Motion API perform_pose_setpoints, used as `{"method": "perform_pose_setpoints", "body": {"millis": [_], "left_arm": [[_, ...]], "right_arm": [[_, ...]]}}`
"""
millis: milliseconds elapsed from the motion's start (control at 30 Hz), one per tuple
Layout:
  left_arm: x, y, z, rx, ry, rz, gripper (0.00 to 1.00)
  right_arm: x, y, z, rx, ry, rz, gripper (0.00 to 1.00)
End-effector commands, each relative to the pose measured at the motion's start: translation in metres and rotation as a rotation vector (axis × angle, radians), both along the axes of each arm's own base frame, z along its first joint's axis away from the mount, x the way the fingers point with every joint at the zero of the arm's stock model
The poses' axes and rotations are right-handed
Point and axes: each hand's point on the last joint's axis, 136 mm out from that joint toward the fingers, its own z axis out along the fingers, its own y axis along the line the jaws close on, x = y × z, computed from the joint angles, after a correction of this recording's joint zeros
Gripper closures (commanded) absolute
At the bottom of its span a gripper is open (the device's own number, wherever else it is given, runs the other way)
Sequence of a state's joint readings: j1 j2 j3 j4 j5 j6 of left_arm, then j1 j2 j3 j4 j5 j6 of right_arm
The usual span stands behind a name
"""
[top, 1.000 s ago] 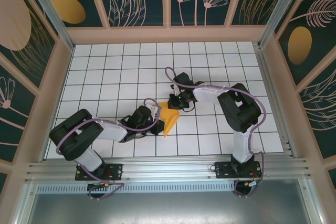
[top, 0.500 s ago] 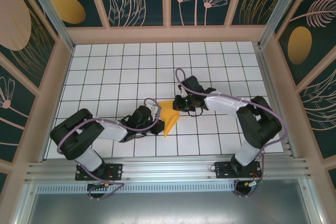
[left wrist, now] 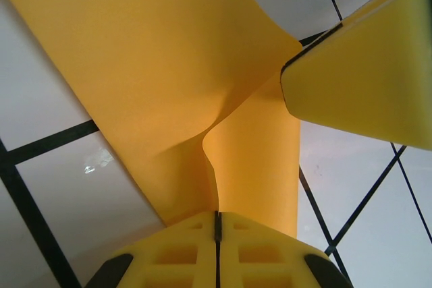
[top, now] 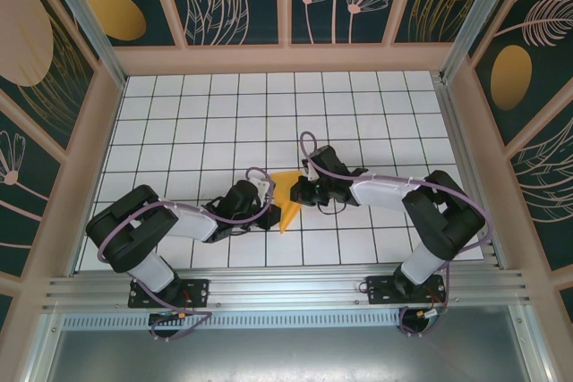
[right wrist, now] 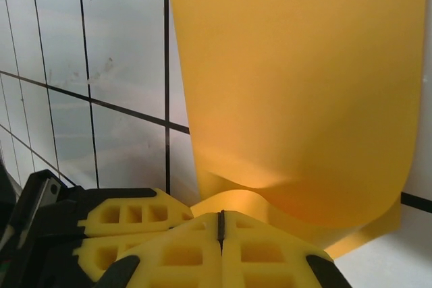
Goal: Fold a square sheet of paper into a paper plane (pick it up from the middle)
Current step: Third fold the triangle at the center of the table.
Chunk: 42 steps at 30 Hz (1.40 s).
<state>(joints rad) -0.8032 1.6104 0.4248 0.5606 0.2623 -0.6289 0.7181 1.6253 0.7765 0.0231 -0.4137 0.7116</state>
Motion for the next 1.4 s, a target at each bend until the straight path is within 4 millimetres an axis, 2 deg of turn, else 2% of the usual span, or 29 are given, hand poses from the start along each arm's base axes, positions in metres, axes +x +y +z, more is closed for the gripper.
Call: {"method": "perform_pose_setpoints", "body": {"millis": [0, 267, 367, 433, 633, 767, 1167, 1233, 1367], "left_arm": [[-0.003, 0.007, -0.017, 0.068, 0.029, -0.007, 0.93], [-0.004, 0.009, -0.019, 0.079, 0.031, -0.008, 0.93], [-0.004, 0.011, -0.020, 0.088, 0.034, -0.003, 0.94], [-0.005, 0.013, -0.021, 0.091, 0.036, 0.005, 0.95], [-0.005, 0.014, -0.018, 0.086, 0.033, 0.015, 0.98], [-0.005, 0.014, -0.019, 0.087, 0.035, 0.012, 0.98], [-0.005, 0.014, -0.019, 0.090, 0.038, 0.009, 0.99], [-0.006, 0.014, -0.020, 0.093, 0.040, 0.006, 0.99], [-0.006, 0.015, -0.020, 0.097, 0.039, 0.005, 0.99]], "right_arm": [[-0.004, -0.001, -0.017, -0.013, 0.028, -0.006, 0.97], [-0.007, -0.013, -0.044, -0.076, 0.053, -0.020, 0.97], [-0.005, -0.015, -0.047, -0.076, 0.055, -0.023, 0.97], [-0.004, -0.015, -0.044, -0.070, 0.053, -0.019, 0.97], [0.007, -0.016, -0.013, -0.018, -0.007, -0.032, 0.95], [0.008, -0.022, -0.005, 0.023, -0.016, -0.044, 0.95], [-0.001, -0.042, -0.053, -0.036, 0.074, -0.097, 0.96], [0.000, -0.040, -0.046, -0.018, 0.069, -0.095, 0.96], [0.010, -0.036, -0.017, 0.019, 0.009, -0.095, 0.96]]}}
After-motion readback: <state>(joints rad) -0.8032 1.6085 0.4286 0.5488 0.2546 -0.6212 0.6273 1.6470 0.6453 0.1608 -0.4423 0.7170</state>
